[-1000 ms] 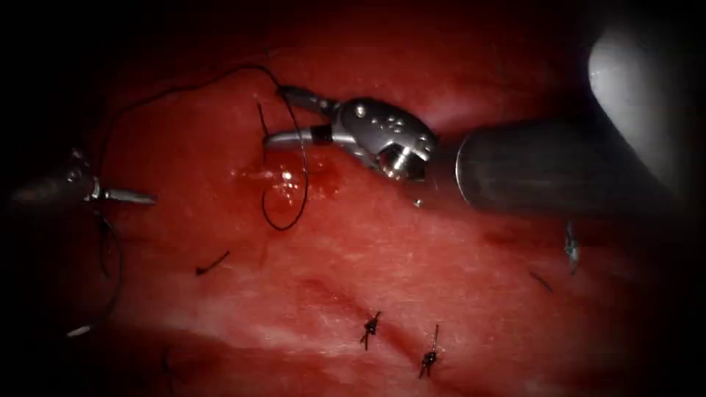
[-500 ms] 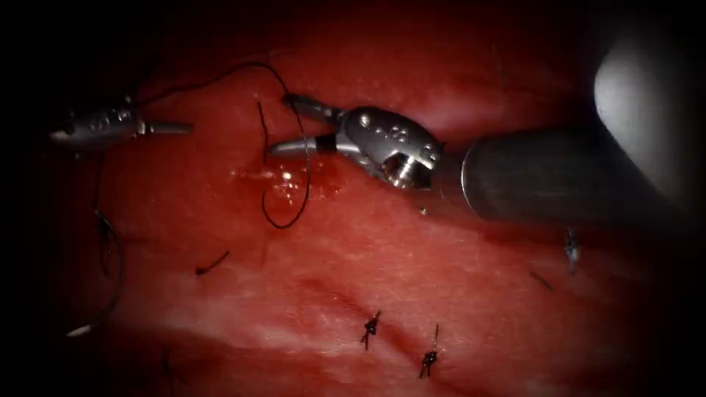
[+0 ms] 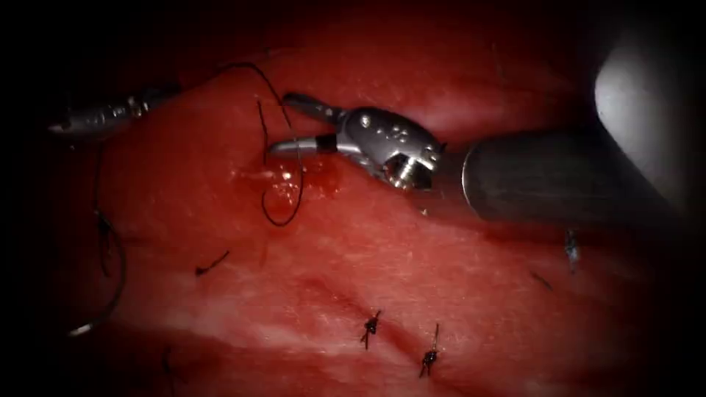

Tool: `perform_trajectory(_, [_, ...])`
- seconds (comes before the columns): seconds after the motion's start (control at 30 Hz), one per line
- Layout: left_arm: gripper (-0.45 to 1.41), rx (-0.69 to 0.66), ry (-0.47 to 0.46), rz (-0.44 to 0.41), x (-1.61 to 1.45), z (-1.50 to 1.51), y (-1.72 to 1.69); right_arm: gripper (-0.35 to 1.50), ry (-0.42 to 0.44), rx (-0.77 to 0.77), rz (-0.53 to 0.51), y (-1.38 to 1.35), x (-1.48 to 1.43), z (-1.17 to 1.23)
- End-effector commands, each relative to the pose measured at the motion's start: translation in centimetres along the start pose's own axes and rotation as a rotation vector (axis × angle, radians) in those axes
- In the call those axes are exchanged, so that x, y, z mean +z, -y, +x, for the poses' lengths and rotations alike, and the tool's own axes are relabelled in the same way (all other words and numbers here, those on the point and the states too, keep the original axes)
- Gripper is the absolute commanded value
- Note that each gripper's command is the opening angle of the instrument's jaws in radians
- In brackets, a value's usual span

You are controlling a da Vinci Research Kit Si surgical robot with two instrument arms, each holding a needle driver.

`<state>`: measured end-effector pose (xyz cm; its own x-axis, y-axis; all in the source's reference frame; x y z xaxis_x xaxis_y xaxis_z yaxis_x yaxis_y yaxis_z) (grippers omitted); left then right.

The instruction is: Wound Closure

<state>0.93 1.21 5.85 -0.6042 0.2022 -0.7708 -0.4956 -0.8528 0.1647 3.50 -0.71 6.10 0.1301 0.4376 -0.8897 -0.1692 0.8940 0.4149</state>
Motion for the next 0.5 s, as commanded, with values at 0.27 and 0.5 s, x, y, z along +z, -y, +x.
perform_trajectory(0.27, [-0.45,0.042,-0.016,-0.022,-0.41,0.32,-0.17,0.73,-0.015,0.000,0.043,0.17,0.02,-0.03])
perform_trajectory(0.5, [-0.45,0.086,-0.035,0.023,-0.42,0.68,-0.03,-0.35,-0.029,-0.016,0.100,0.42,0.11,0.01])
